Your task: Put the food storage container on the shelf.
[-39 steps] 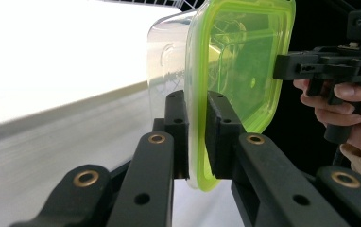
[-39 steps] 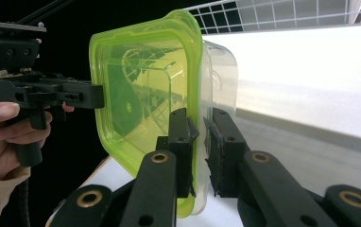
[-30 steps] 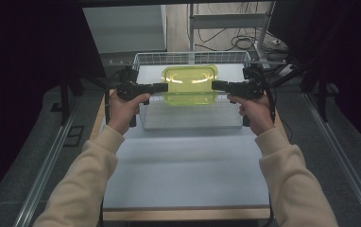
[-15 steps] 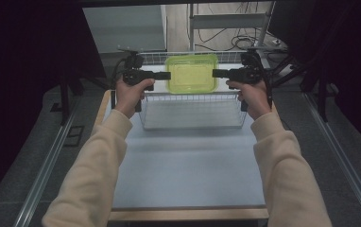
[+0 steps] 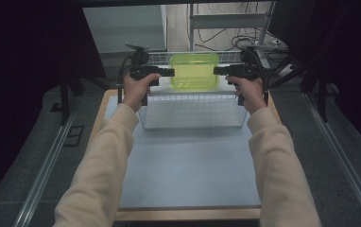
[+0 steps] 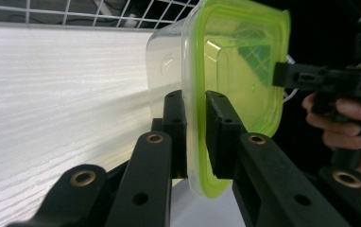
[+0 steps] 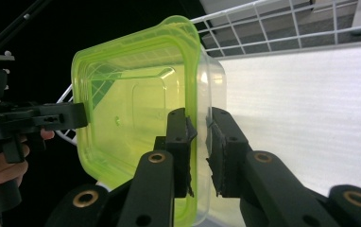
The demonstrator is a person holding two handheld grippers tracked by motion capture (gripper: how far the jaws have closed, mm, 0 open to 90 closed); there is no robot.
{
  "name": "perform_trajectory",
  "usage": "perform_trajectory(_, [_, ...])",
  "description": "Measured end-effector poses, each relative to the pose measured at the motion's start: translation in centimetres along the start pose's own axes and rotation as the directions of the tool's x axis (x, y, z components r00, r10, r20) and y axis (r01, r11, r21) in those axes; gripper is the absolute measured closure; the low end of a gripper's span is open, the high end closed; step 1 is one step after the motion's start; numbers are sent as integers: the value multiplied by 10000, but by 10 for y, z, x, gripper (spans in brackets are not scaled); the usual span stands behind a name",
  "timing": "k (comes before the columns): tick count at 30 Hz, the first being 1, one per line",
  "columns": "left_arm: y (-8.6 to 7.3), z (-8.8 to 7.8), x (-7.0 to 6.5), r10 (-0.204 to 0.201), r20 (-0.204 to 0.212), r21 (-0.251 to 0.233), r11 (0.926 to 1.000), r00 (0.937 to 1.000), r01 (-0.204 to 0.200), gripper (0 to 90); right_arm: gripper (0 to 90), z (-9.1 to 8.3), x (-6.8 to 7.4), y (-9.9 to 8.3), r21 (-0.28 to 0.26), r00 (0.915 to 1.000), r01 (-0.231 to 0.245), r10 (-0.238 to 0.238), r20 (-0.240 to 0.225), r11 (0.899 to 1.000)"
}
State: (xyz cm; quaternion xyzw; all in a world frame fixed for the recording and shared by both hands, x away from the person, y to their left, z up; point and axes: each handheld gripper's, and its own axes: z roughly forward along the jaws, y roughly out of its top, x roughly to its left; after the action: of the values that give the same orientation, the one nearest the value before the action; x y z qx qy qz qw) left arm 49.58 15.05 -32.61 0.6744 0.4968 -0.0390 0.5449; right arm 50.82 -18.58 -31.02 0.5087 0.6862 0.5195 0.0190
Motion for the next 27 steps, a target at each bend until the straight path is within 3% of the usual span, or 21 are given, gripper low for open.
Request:
perform_trajectory(2, [2,1,3,-135,94,-14,9999,9999,135,797,786,2,-1,2,9,10000,-11,11,51,10000])
perform_trajectory(6, [4,6,8,-399,-106,-54,9992,9991,398,764,767,7,-2,5,15,9996,-65,65,274,10000])
perform_trajectory(10, [5,12,11,-355,-335,-80,9993,9988,352,731,738,13,-4,6,-14,9988,-76,76,481,10000])
perform_trajectory(20, [5,19,21,-480,-270,-150,9988,9985,476,615,617,20,-8,7,173,9963,-134,119,855,9998])
perform_trajectory(23, [5,20,22,-534,-385,-124,9985,9978,530,524,557,18,-7,6,155,9932,-59,41,1161,9999])
perform_trajectory(24, [4,20,22,-497,-481,-201,9986,9976,487,427,494,16,-7,6,53,9925,-1,-6,1220,10000])
perform_trajectory(27, [4,13,17,-243,-700,-823,9964,9973,185,362,458,10,-4,5,-185,9942,171,-150,1066,9997])
